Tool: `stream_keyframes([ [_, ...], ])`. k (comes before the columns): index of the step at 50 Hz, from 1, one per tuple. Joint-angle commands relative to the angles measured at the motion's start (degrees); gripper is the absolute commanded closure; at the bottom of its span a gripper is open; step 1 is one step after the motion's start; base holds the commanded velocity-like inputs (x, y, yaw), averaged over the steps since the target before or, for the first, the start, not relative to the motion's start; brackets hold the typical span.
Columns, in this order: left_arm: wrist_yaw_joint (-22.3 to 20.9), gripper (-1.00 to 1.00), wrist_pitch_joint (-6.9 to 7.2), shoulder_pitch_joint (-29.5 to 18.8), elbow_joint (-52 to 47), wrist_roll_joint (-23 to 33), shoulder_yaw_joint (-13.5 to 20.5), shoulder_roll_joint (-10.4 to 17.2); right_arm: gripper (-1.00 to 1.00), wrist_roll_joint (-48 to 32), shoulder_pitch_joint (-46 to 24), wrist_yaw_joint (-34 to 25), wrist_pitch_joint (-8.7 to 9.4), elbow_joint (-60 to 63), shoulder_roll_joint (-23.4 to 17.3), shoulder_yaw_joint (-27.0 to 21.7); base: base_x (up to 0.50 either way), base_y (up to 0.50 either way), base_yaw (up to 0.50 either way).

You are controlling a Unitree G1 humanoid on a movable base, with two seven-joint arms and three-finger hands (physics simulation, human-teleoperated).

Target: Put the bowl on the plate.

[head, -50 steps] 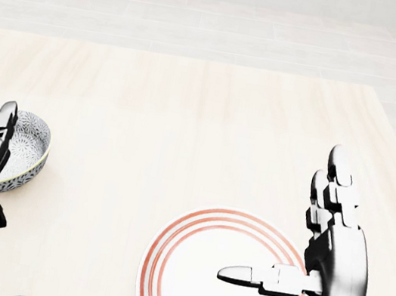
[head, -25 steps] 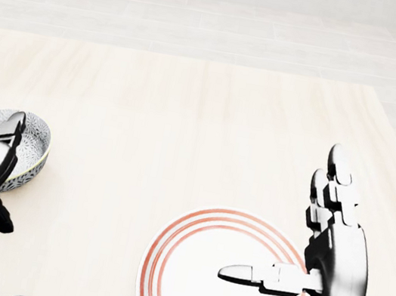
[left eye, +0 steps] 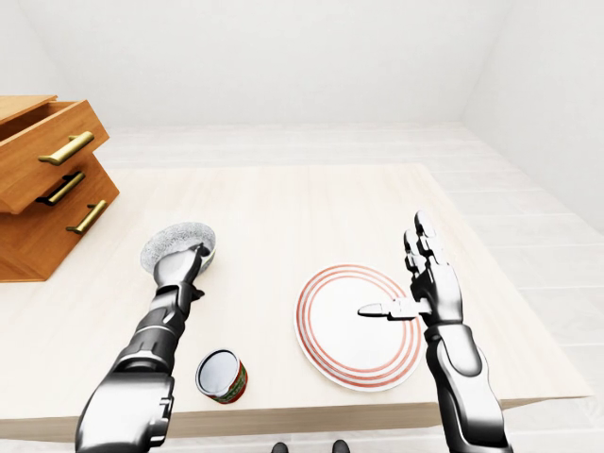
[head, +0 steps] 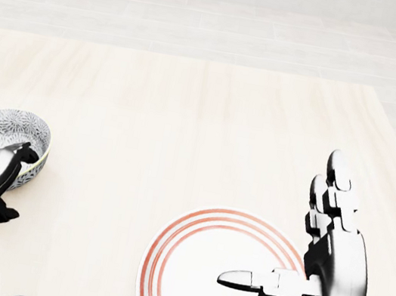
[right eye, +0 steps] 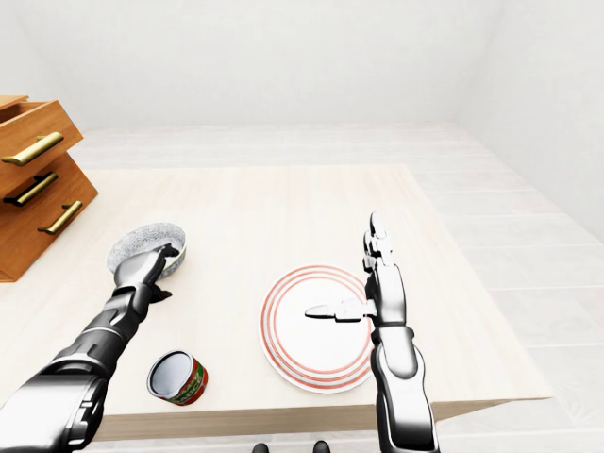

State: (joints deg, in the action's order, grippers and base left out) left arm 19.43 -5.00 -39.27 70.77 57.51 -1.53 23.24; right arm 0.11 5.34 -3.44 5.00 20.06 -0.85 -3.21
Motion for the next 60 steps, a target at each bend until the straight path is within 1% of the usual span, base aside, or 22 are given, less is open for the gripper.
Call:
stream_keyframes([
  [1, -0.9, -0.23, 0.00, 0.5, 0.1, -0.2, 0.0, 0.0, -1.00, 0.0, 0.8, 0.0, 0.00, 0.7, 0.1, 0.1, 0.00, 0.00, 0.00],
  [3, -0.9, -0.13, 0.00, 0.5, -0.1, -0.1, 0.0, 0.1, -1.00, 0.0, 0.9, 0.0, 0.00, 0.8, 0.1, 0.2, 0.00, 0.00, 0.00],
  [7, -1.6, -0.10, 0.00, 0.5, 0.1, -0.5, 0.3, 0.1, -1.00, 0.0, 1.2, 0.0, 0.00, 1.1, 0.2, 0.2, 0.00, 0.00, 0.00],
  [12, -1.8, 0.02, 0.00, 0.6, -0.2, -0.1, 0.0, 0.3, -1.00, 0.0, 1.6, 0.0, 0.00, 1.6, 0.3, 0.4, 0.00, 0.00, 0.00],
  [19, -1.9, 0.07, 0.00, 0.3, -0.1, 0.2, -0.2, 0.4, -1.00, 0.0, 2.3, -0.1, 0.00, 2.4, 0.3, 0.3, 0.00, 0.00, 0.00],
  [20, -1.3, 0.07, 0.00, 0.2, -0.3, 1.4, -1.0, 0.6, -1.00, 0.0, 2.3, -0.1, 0.00, 2.5, 0.3, 0.3, 0.00, 0.00, 0.00],
  [25, -1.7, 0.11, 0.00, -0.2, 0.2, 0.8, -0.3, 0.5, -1.00, -0.1, 2.5, -0.1, 0.00, 2.9, 0.3, 0.4, 0.00, 0.00, 0.00],
  [27, -1.0, 0.15, 0.00, -0.4, -0.1, 2.0, -1.0, 0.8, -1.00, -0.1, 2.5, -0.1, 0.00, 3.2, 0.3, 0.5, 0.00, 0.00, 0.00],
  [32, -1.6, 0.18, 0.00, -1.2, 0.1, 1.5, -0.3, 1.0, -1.00, -0.2, 2.6, -0.2, 0.00, 3.5, 0.3, 0.5, 0.00, 0.00, 0.00],
  [34, -1.1, 0.21, 0.00, -1.4, -0.3, 2.9, -1.1, 1.3, -1.00, -0.1, 2.6, -0.2, 0.00, 3.5, 0.4, 0.5, 0.00, 0.00, 0.00],
  [35, -1.3, 0.22, 0.00, -1.6, 0.1, 2.3, -0.5, 1.3, -1.00, -0.1, 2.5, -0.2, 0.00, 3.6, 0.3, 0.5, 0.00, 0.00, 0.00],
  [41, -0.3, 0.25, 0.00, -2.3, -0.3, 3.6, -0.9, 1.8, -1.00, -0.2, 1.7, -0.2, 0.00, 3.9, 0.2, 0.4, 0.00, 0.00, 0.00],
  [42, -0.5, 0.27, 0.00, -2.5, 0.0, 2.7, -0.1, 1.8, -1.00, -0.2, 1.6, -0.2, 0.00, 4.0, 0.2, 0.4, 0.00, 0.00, 0.00],
  [43, 0.2, 0.28, 0.00, -2.4, -0.3, 3.8, -0.8, 2.1, -1.00, -0.1, 1.5, -0.3, 0.00, 4.0, 0.2, 0.4, 0.00, 0.00, 0.00],
  [45, 0.0, 0.30, 0.00, -2.8, 0.1, 3.2, -0.3, 2.2, -1.00, -0.2, 1.3, -0.3, 0.00, 4.0, 0.0, 0.4, 0.00, 0.00, 0.00],
  [46, 0.6, 0.31, 0.00, -2.9, -0.3, 4.4, -1.1, 2.4, -1.00, -0.1, 1.1, -0.3, 0.00, 4.0, 0.1, 0.3, 0.00, 0.00, 0.00],
  [48, 0.2, 0.33, 0.00, -3.4, 0.2, 3.8, -0.3, 2.6, -1.00, -0.2, 0.9, -0.4, 0.00, 4.2, 0.0, 0.2, 0.00, 0.00, 0.00],
  [49, 0.9, 0.35, 0.00, -3.5, -0.3, 5.2, -1.3, 2.9, -1.00, -0.2, 0.8, -0.4, 0.00, 4.4, 0.0, 0.2, 0.00, 0.00, 0.00],
  [51, 0.5, 0.37, 0.00, -3.9, 0.2, 4.4, -0.4, 2.9, -1.00, -0.2, 0.7, -0.4, 0.00, 4.6, -0.1, 0.1, 0.00, 0.00, 0.00],
  [52, 1.2, 0.39, 0.00, -4.0, -0.2, 5.4, -1.0, 3.2, -1.00, -0.2, 0.7, -0.4, 0.00, 4.7, 0.0, 0.2, 0.00, 0.00, 0.00],
  [53, 0.7, 0.40, 0.00, -4.4, 0.4, 4.7, -0.3, 3.2, -1.00, -0.2, 0.8, -0.5, 0.00, 4.6, 0.0, 0.2, 0.00, 0.00, 0.00],
  [60, 1.0, 0.55, 0.00, -4.9, 0.1, 5.3, -0.3, 3.4, -1.00, -0.4, 0.9, -0.5, 0.00, 4.1, 0.1, 0.3, 0.00, 0.00, 0.00],
])
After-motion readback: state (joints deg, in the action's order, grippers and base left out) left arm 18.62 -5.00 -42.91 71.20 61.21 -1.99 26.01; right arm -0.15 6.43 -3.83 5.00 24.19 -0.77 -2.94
